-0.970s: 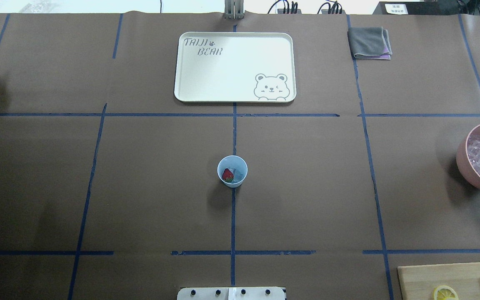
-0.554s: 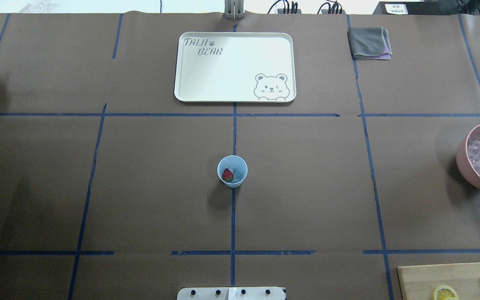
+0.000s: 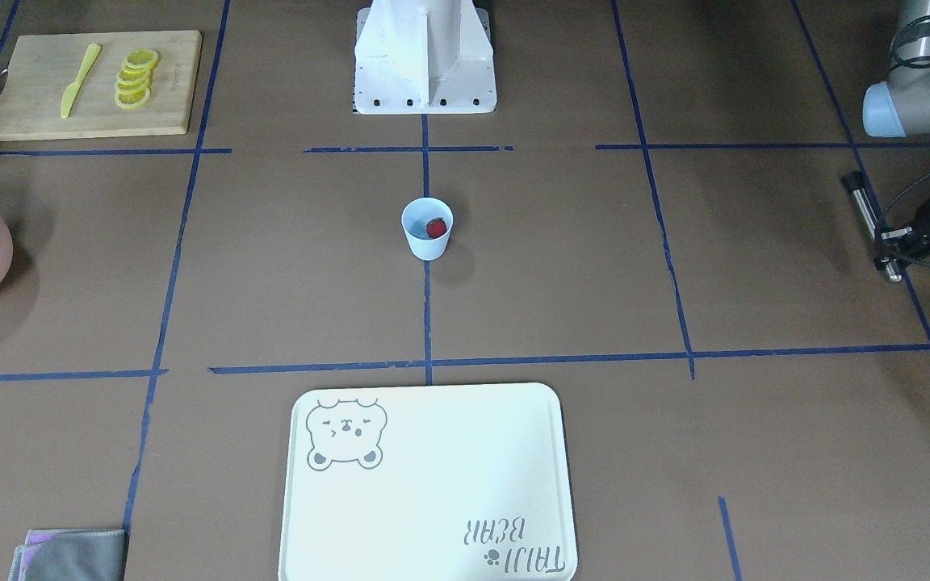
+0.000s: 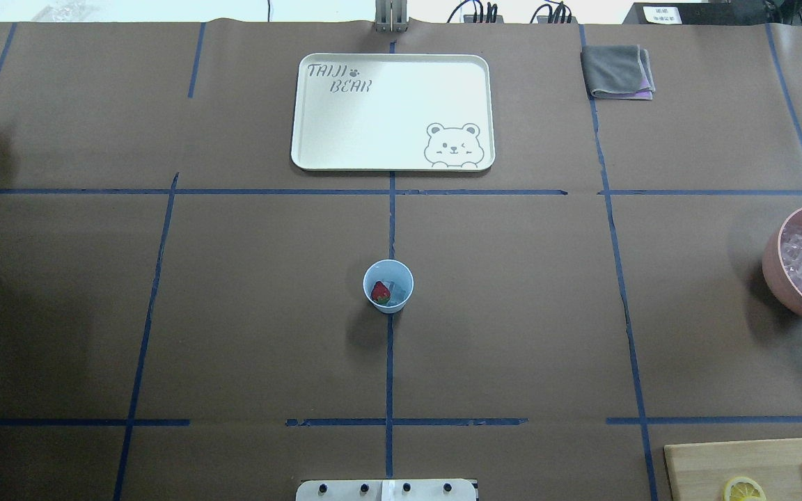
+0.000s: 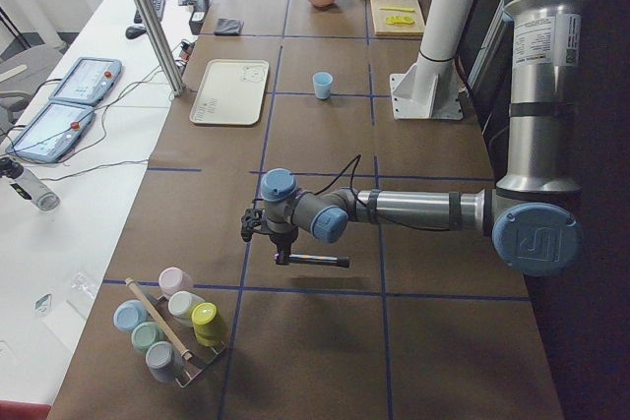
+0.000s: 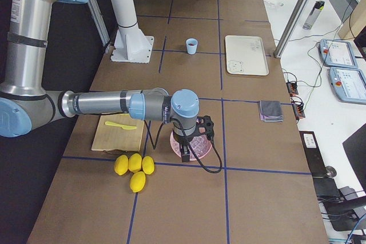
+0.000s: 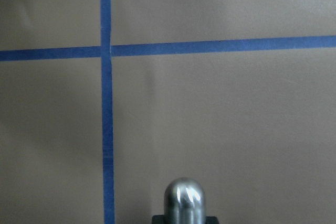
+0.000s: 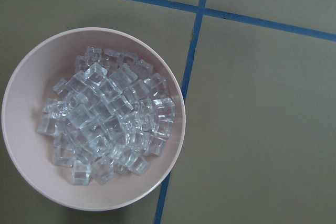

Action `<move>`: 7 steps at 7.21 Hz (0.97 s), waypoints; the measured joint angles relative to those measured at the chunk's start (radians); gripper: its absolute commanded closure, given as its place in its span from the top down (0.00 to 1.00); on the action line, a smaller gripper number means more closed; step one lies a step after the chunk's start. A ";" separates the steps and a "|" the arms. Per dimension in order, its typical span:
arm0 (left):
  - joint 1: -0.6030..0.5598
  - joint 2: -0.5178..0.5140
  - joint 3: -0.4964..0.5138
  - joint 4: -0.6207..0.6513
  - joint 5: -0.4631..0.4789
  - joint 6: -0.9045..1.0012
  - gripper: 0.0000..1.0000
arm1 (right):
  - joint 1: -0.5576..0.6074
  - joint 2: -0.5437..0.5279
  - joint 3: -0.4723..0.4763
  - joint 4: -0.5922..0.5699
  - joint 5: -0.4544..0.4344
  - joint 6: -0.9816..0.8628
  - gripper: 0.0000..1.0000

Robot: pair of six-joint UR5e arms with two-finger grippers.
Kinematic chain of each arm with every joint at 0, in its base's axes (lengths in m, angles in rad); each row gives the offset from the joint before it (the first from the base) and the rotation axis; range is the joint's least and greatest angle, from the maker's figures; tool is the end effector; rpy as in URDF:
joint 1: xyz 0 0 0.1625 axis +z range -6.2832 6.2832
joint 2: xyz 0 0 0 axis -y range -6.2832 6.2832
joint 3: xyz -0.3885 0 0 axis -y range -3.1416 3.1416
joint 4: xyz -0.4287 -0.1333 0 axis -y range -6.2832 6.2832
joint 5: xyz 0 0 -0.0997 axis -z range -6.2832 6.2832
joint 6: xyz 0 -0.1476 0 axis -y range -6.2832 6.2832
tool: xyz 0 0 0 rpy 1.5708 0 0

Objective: Mash ice and strawberries in cup
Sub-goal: 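Lower the pestle onto the table and open the left gripper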

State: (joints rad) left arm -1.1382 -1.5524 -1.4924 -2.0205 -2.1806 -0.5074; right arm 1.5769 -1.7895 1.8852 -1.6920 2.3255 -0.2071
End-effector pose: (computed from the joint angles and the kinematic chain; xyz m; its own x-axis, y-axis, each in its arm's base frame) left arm 0.1884 -0.5242 0.6714 0.7691 0.0435 -0.6376 -0.0225 0.9989 0.0410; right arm 0.0349 -0.4392 0.6108 0.7140 -0.1841 0.6755 0.1438 0.9828 0.1159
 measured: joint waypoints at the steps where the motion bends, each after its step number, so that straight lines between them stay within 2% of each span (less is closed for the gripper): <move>1: 0.010 -0.015 0.022 -0.005 0.001 0.001 0.83 | 0.000 0.000 0.000 0.000 0.000 0.000 0.99; 2: 0.018 -0.021 0.033 -0.008 0.000 0.002 1.00 | 0.000 0.000 0.001 0.000 0.000 0.000 0.99; 7: 0.021 -0.016 0.024 -0.051 -0.016 0.010 1.00 | 0.000 0.001 0.012 0.000 0.001 0.003 0.99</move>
State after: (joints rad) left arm -1.1170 -1.5689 -1.4683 -2.0717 -2.1963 -0.4973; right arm 1.5769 -1.7889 1.8971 -1.6920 2.3266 -0.2042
